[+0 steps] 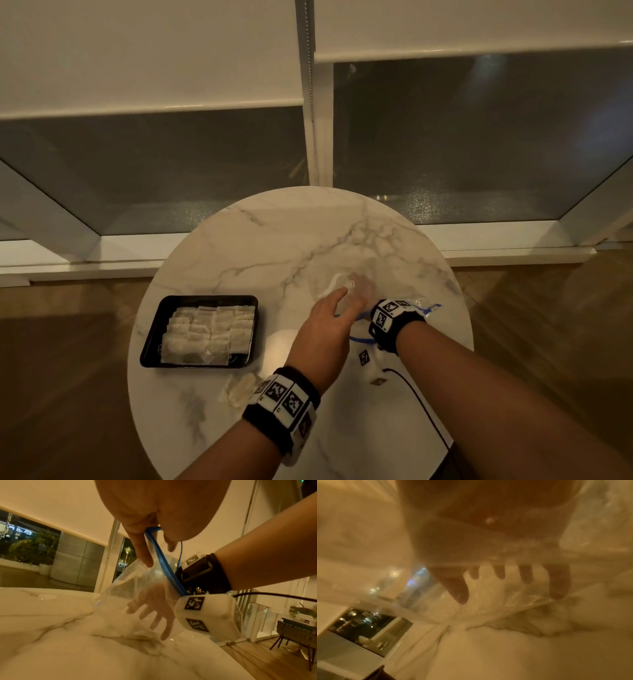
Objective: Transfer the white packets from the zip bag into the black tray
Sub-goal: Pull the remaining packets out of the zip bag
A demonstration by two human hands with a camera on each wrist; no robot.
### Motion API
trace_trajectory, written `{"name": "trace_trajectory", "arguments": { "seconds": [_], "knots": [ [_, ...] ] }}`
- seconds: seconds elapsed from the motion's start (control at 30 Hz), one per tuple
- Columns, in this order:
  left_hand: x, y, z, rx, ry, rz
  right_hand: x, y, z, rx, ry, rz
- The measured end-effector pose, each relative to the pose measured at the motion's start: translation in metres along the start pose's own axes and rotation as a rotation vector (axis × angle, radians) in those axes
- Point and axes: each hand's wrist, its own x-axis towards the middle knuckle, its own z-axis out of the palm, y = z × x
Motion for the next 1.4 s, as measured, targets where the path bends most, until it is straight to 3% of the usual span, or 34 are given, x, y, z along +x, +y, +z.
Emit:
{"name": "trace_trajectory", "arguments": {
  "seconds": [0.17, 0.27, 0.43, 0.63, 0.77, 0.97, 1.07, 1.3, 1.4],
  "knots": [
    [-0.003, -0.009, -0.001, 0.015, -0.003, 0.013, -0.006, -0.012, 0.002, -0.092, -0.113, -0.009],
    [-0.003, -0.018, 0.003, -0.038, -0.039, -0.058, -0.002, -0.017, 0.006, -0.128, -0.047, -0.024],
    [0.0, -0.018, 0.004, -0.069, -0.049, -0.054, 0.037, 0.022, 0.036, -0.053, 0.071, -0.015],
    [0.003, -0.029, 0.02, 0.027, -0.117, -0.142, -0.03, -0.016, 0.008, 0.096, 0.209, 0.036],
    [0.01, -0.035, 0.026, 0.058, -0.093, -0.135, -0.071, -0.033, -0.003, 0.098, 0.152, 0.019],
    [0.015, -0.05, 0.036, 0.112, -0.026, -0.143, -0.156, -0.015, 0.013, 0.142, 0.586, -0.335],
    [0.008, -0.058, 0.042, 0.118, -0.092, -0.151, -0.18, -0.007, 0.021, 0.378, 0.653, -0.381],
    [-0.032, -0.085, 0.06, 0.342, -0.458, -0.227, -0.195, -0.001, 0.019, 1.161, 0.357, 0.0],
    [-0.042, -0.083, 0.056, 0.259, -0.416, -0.234, -0.196, -0.001, 0.022, 1.312, 0.276, 0.075]
  ]
}}
